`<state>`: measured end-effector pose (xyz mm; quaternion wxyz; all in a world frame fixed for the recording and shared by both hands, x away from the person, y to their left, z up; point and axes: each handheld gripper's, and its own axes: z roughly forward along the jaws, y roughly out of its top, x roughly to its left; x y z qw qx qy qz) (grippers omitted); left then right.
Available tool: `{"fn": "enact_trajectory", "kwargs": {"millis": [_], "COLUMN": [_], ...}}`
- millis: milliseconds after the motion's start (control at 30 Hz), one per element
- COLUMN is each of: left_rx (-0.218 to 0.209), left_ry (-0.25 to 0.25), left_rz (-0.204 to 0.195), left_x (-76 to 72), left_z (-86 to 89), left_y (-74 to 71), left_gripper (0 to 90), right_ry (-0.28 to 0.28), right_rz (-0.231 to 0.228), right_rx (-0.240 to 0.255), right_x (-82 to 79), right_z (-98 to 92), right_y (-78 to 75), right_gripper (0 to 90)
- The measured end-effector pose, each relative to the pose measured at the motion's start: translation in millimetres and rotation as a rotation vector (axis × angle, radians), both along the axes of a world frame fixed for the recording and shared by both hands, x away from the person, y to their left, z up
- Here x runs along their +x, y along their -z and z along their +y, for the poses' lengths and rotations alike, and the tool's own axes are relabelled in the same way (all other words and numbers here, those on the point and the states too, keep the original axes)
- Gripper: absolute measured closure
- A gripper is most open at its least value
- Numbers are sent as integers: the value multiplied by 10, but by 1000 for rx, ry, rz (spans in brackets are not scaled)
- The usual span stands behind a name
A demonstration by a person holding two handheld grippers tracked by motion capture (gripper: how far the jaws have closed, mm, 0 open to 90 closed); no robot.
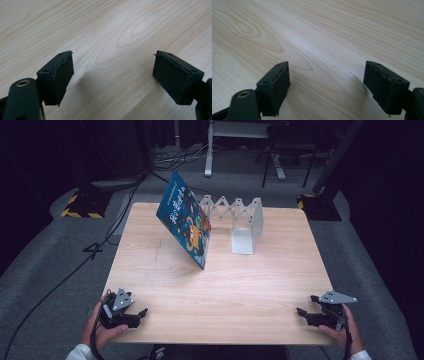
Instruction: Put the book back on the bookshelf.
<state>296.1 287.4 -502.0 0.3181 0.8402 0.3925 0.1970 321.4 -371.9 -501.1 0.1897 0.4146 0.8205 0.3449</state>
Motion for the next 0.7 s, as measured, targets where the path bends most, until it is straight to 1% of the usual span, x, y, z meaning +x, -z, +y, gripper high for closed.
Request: {"fn": "enact_trajectory", "kwargs": {"millis": [33,67,100,133,167,300,333,367,400,567,633,700], "left_rx": [-19,-52,-68,-76,-78,-75,-84,-71,-81,-82,-75,-85], "left_ry": [-11,-20,-31,-43,-60,-65,-71,-69,-79,-81,-77,-90], "left_rz": [6,21,43,57,56,51,53,48,56,53,52,54], "left_x": [-1,-1,6,12,11,-13,-24,-25,-36,-36,-36,-46], "left_z": [30,59,77,99,108,131,130,141,135,135,138,129], "left_y": [11,31,33,31,34,37,41,35,37,40,37,41], "left_gripper": [174,174,174,174,170,171,170,171,171,169,169,170], "right_ry": [3,9,19,23,28,25,25,25,25,30,33,33], "right_rz": [3,8,2,-3,-4,-8,-8,-9,-9,-7,-8,-7], "right_rx": [11,23,26,29,33,32,32,32,32,33,33,33], "right_x": [-1,-2,-6,-6,-11,-8,-8,-8,-8,-12,-15,-14], "right_z": [-25,-48,-63,-68,-69,-67,-67,-67,-66,-64,-62,-62], "right_y": [9,17,23,27,31,35,35,36,36,35,36,36], "right_gripper": [200,199,199,199,196,193,193,193,193,193,193,193]}}
